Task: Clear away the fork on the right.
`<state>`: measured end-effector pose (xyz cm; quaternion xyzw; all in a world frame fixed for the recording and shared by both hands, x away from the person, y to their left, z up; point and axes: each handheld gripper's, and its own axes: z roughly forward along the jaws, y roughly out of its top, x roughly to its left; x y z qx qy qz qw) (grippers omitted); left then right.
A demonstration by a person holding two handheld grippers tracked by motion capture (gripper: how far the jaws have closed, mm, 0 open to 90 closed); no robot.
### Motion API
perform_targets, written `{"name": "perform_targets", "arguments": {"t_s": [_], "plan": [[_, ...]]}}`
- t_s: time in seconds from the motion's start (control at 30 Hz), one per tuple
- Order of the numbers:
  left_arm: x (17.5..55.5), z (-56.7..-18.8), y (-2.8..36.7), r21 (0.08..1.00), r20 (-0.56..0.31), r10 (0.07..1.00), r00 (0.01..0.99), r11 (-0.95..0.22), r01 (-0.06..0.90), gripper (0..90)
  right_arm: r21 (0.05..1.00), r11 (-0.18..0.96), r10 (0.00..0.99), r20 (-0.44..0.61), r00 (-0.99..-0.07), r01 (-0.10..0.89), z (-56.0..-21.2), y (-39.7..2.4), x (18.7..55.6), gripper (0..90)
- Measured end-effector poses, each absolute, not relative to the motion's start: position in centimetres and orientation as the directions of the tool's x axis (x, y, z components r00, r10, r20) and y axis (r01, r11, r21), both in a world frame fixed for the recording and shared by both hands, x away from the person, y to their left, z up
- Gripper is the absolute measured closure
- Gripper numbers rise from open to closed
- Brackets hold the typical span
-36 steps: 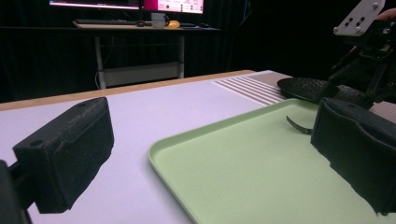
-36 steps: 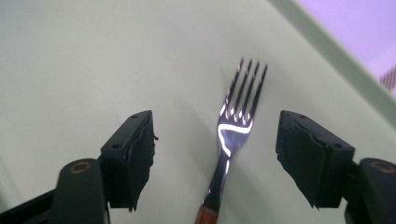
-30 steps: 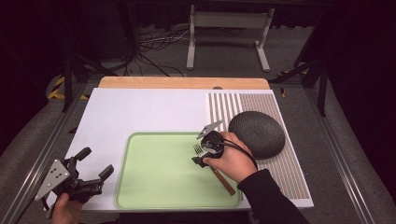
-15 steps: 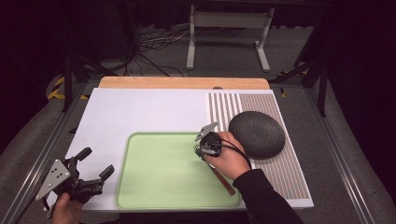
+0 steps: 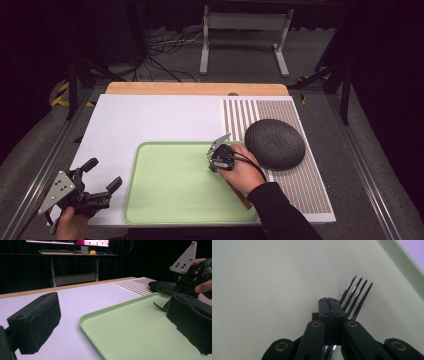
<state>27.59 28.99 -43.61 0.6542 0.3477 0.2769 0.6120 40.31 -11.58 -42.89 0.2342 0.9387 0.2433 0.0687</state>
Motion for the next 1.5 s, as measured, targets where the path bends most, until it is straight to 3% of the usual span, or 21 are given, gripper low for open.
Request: {"name": "perform_targets", "arguments": {"t_s": [0.57,1.5], "plan": [[27.6,-43.6,29.0,0.993,-0.065,0.794,0.605,-0.007,0.116,0.0,0.48,0.78,0.477,-0.039,-0.878,0.402,-43.1,-11.5,40.5,90.0],[27.6,-43.6,29.0,0.993,-0.062,0.793,0.606,-0.012,0.118,0.0,0.483,0.72,0.593,-0.054,-0.803,0.499,-42.9,-15.1,42.0,90.0]]}}
